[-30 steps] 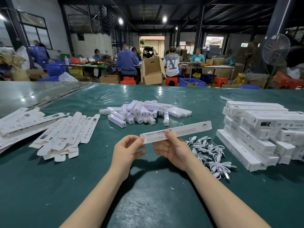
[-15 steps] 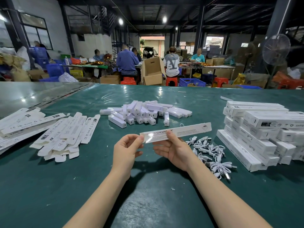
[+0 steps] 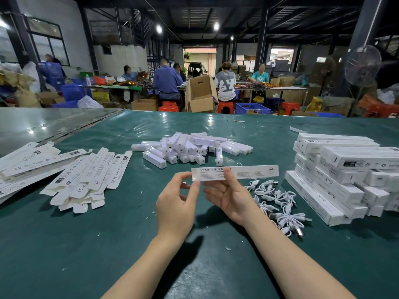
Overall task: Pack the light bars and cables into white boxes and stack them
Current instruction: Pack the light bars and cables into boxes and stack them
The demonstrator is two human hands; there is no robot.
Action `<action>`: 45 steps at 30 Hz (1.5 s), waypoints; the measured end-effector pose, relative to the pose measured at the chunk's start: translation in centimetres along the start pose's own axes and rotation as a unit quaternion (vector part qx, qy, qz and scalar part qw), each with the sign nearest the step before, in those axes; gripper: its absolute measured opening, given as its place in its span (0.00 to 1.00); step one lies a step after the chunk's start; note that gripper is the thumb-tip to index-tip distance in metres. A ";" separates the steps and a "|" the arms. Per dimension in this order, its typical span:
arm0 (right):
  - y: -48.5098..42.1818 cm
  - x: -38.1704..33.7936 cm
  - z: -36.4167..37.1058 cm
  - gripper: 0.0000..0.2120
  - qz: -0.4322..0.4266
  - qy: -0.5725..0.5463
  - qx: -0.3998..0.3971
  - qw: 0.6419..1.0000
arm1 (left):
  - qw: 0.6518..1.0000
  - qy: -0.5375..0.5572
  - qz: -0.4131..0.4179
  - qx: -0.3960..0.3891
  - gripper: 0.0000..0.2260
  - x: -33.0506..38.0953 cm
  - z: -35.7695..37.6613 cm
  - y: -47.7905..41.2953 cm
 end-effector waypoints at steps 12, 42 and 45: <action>0.1 0.1 -0.5 0.17 0.002 -0.083 0.036 0.996 | 0.984 0.067 -0.036 -0.158 0.30 0.6 3.3 1.1; 0.0 0.3 3.0 0.12 -0.070 0.109 0.024 0.991 | 0.855 0.383 -0.349 0.011 0.02 -6.4 0.9 -0.7; -0.7 -2.7 -0.1 0.05 -0.167 0.395 0.198 0.882 | 0.813 0.429 -0.381 0.098 0.02 -7.7 -0.4 -0.6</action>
Point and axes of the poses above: each hand's wrist, its own y-axis away from the middle knuckle, its own z-axis out of the palm, x = y × z, the point moved 9 cm from there along -y, towards the middle knuckle, and after that the axes turned 1 degree about -z, right-handed, at the moved point
